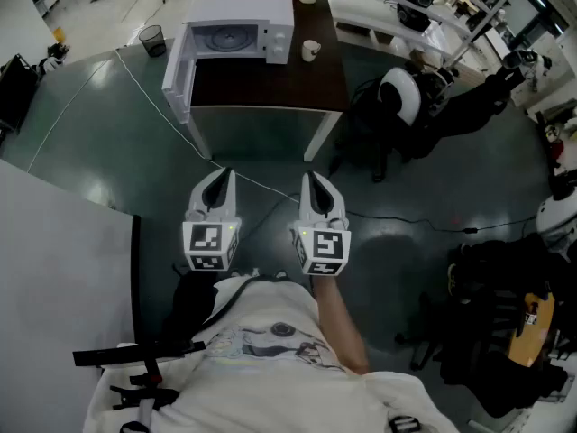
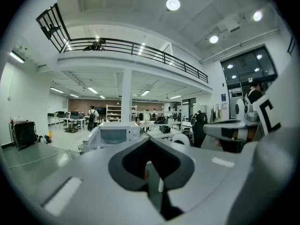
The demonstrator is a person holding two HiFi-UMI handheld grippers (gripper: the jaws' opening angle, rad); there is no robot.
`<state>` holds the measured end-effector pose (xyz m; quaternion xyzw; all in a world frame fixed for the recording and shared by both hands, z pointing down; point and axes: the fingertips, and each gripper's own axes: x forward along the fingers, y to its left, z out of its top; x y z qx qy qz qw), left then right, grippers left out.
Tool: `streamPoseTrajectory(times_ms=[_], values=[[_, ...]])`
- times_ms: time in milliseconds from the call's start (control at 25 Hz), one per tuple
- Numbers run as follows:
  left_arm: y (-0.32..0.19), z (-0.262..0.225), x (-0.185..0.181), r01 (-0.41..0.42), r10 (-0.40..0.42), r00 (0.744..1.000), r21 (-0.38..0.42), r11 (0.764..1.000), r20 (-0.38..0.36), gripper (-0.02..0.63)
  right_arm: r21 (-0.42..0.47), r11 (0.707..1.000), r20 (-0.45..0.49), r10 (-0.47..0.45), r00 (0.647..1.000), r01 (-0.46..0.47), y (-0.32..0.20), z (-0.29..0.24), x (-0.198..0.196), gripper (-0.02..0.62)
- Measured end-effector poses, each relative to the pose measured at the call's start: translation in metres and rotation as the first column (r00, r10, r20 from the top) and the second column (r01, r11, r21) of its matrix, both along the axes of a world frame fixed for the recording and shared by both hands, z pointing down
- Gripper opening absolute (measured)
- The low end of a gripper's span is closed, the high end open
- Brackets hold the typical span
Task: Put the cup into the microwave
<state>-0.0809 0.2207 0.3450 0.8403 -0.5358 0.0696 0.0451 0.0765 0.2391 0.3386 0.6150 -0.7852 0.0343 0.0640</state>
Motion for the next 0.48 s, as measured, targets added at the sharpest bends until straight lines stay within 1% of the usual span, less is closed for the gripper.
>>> streamPoseTrajectory(times_ms=[360,480], values=[[-0.006,0.000,0.015,-0.006,0.006,1.000,-0.002,1.000,0.009,-0.002,-0.003,1.000,0.012,-0.011,1.000,0.011,-0.008,0.002,0.008,-0.002],[-0.007,0.003,0.019,-0.007,0.007,1.000,0.002,1.000,0.014,0.000,-0.006,1.000,0.016,-0.027,1.000,0.027,-0.009,0.003,0.008,-0.002]])
